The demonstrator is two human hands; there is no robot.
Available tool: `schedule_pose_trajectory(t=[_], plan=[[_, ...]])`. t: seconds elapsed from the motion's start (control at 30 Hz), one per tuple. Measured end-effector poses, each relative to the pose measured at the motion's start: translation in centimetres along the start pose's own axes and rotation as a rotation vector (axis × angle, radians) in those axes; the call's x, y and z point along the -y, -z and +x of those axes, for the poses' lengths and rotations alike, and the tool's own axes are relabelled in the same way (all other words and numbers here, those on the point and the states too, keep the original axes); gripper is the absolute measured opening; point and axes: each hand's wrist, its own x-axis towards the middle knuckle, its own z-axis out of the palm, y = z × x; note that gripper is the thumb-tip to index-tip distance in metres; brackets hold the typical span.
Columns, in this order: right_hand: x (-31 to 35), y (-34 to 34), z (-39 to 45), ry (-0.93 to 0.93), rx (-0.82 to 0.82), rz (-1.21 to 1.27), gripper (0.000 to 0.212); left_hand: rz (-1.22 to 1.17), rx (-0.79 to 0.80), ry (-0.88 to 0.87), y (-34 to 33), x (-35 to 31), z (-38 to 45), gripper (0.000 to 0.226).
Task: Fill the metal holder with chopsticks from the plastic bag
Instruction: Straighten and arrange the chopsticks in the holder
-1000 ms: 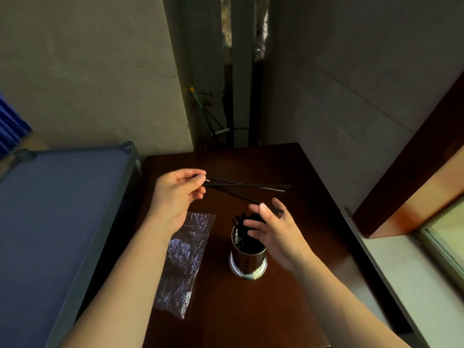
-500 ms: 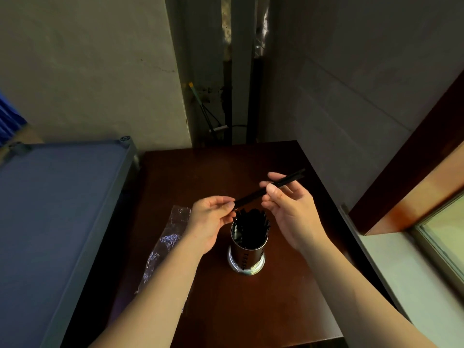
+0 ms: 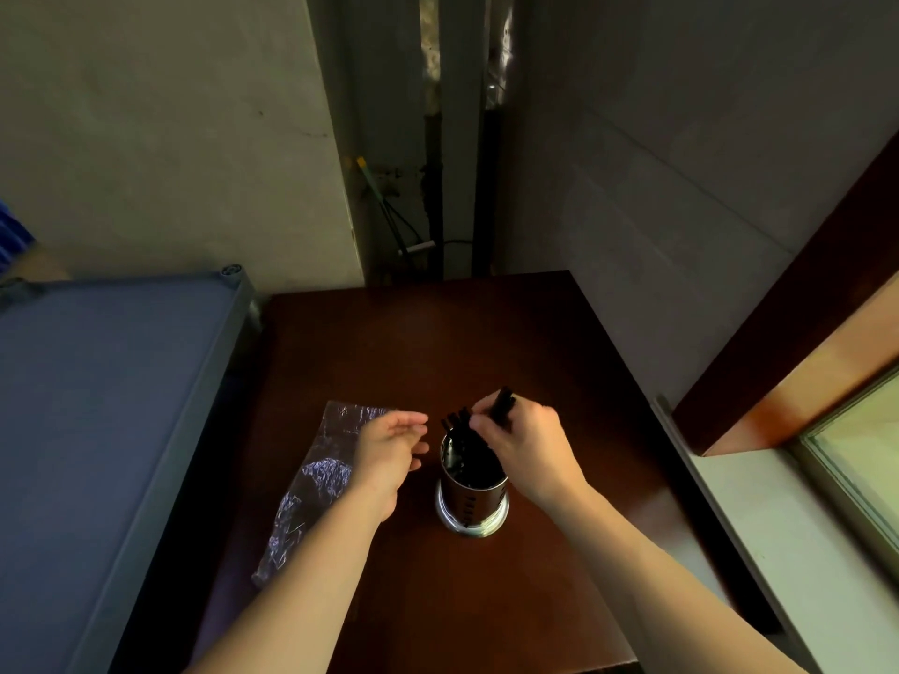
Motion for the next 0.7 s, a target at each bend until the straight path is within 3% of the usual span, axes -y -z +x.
schedule_pose_trajectory(t=[0.1, 0.5, 0.7], plan=[[-0.4, -1.8, 0.4, -0.031, 0.084, -0.115, 0.02, 0.07, 0.01, -0.022, 0.0, 0.0, 0.2, 0.029], [-1.5, -5.0, 1.5, -0.115, 0.181, -0.194, 0.008, 0.191, 0.059, -0.031, -0.6, 0.3, 0.7, 0.039], [-1.4, -3.2, 2.1, -0.088, 0.251, -0.2, 0.022, 0.233, 0.163, -0.039, -1.9, -0.6, 0.6, 0.062]])
